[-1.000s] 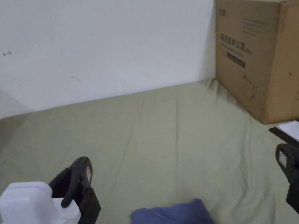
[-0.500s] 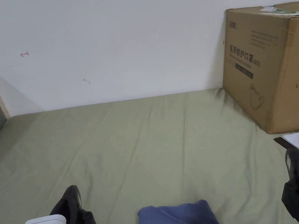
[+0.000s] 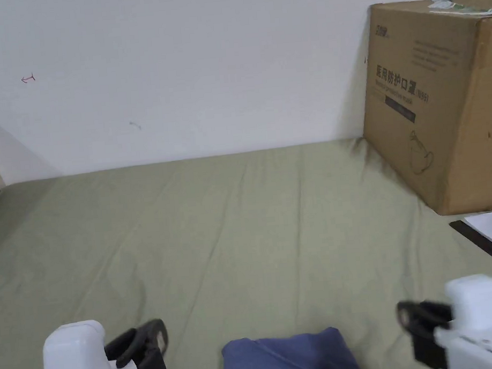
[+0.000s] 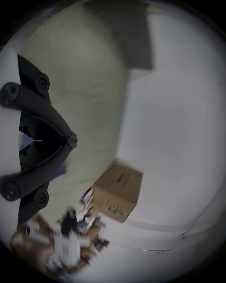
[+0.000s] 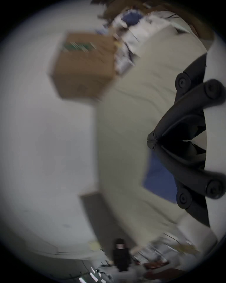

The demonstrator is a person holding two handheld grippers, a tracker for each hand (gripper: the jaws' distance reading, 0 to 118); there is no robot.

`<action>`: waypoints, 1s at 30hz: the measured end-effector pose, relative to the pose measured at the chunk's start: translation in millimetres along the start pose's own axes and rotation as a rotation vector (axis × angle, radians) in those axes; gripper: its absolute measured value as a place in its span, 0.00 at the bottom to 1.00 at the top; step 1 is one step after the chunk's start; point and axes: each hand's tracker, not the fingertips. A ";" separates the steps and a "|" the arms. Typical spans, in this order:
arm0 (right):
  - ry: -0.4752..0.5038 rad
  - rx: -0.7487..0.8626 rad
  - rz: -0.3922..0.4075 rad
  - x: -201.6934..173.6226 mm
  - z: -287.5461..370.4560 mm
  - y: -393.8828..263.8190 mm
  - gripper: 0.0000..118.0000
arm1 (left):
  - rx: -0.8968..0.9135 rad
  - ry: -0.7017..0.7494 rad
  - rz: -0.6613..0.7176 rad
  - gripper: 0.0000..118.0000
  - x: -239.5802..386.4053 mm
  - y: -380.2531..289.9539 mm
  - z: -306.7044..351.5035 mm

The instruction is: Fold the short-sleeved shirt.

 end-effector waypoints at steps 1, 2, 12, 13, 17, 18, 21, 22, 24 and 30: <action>0.037 -0.157 0.024 -0.2 -29.3 -5.7 0.00 | -0.097 -0.066 0.089 0.00 -13.5 -3.1 -10.4; 0.052 -0.246 0.046 -0.9 -54.0 -15.4 0.00 | -0.130 -0.105 0.178 0.00 -26.7 -10.2 -19.0; 0.046 -0.534 0.005 18.1 -150.4 -52.8 0.00 | -0.359 -0.310 0.566 0.11 -116.4 -75.1 -98.8; 0.066 -0.556 -0.031 22.6 -151.5 -49.8 0.00 | -0.384 -0.382 0.599 0.33 -124.5 -80.1 -110.7; 0.099 -0.575 -0.112 34.0 -153.6 -47.2 0.00 | -0.542 -0.655 0.677 0.94 -148.8 -100.4 -167.5; 0.108 -0.576 -0.106 35.3 -153.7 -47.3 0.00 | -0.582 -0.701 0.709 0.95 -152.5 -106.0 -181.6; 0.114 -0.575 -0.105 34.0 -153.5 -48.8 0.00 | -0.623 -0.869 0.839 0.95 -156.3 -121.9 -221.9; 0.111 -0.574 -0.100 32.9 -153.2 -49.1 0.00 | -0.627 -0.939 0.895 0.95 -152.8 -122.7 -234.7; 0.101 -0.570 -0.078 28.6 -153.4 -50.1 0.00 | -0.669 -0.966 0.962 0.95 -139.5 -129.7 -259.8; 0.082 -0.554 -0.058 25.2 -151.3 -53.6 0.00 | -0.629 -0.944 0.634 0.90 -102.9 -129.9 -265.8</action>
